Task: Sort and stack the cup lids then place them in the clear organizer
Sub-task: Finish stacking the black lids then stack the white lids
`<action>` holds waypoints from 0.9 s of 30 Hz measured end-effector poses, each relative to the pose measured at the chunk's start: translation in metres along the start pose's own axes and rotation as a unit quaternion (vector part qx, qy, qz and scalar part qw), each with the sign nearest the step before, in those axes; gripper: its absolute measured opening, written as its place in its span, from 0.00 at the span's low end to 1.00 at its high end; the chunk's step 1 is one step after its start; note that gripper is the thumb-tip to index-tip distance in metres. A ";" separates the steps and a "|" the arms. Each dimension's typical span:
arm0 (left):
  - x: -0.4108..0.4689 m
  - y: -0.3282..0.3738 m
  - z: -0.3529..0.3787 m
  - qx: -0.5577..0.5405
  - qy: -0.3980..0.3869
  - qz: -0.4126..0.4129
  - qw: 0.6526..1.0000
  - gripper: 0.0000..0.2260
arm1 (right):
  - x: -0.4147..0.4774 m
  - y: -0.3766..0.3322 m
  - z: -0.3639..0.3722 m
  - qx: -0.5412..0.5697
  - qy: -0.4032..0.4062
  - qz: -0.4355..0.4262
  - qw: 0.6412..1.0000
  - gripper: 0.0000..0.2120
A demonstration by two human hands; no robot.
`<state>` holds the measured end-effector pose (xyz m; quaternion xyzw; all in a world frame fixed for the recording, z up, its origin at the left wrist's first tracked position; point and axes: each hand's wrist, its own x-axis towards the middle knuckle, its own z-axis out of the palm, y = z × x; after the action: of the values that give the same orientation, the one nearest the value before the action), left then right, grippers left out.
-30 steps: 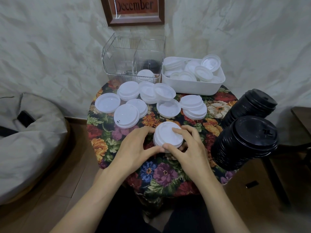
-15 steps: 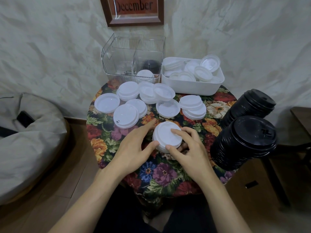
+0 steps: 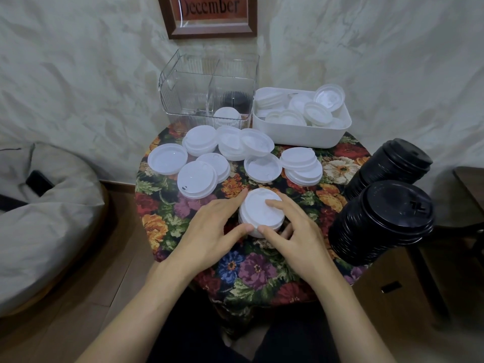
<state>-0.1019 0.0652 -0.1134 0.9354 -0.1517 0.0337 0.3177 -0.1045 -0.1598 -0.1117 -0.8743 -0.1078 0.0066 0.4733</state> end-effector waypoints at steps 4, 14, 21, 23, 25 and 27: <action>0.001 0.003 -0.001 -0.003 -0.003 -0.009 1.000 0.40 | 0.001 -0.001 0.003 0.036 0.030 0.002 0.999 0.22; 0.001 0.008 -0.001 -0.029 0.027 -0.015 0.999 0.36 | 0.004 -0.005 0.000 0.037 0.047 0.060 0.996 0.31; 0.002 0.008 -0.002 -0.036 0.034 -0.030 0.998 0.35 | -0.001 -0.010 0.000 -0.005 0.031 0.040 0.999 0.24; 0.001 0.008 -0.001 -0.035 0.035 -0.035 0.998 0.37 | -0.002 -0.010 0.002 -0.007 0.033 0.031 0.999 0.23; 0.002 0.008 -0.001 -0.043 0.034 -0.050 0.997 0.40 | -0.002 -0.009 0.004 -0.005 0.044 0.031 0.999 0.22; 0.002 0.007 -0.002 -0.051 0.029 -0.046 0.997 0.40 | 0.000 -0.009 0.006 -0.013 0.055 0.037 0.998 0.23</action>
<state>-0.1024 0.0604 -0.1078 0.9226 -0.1007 0.0380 0.3705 -0.1064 -0.1502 -0.1078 -0.8830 -0.0495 -0.0258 0.4661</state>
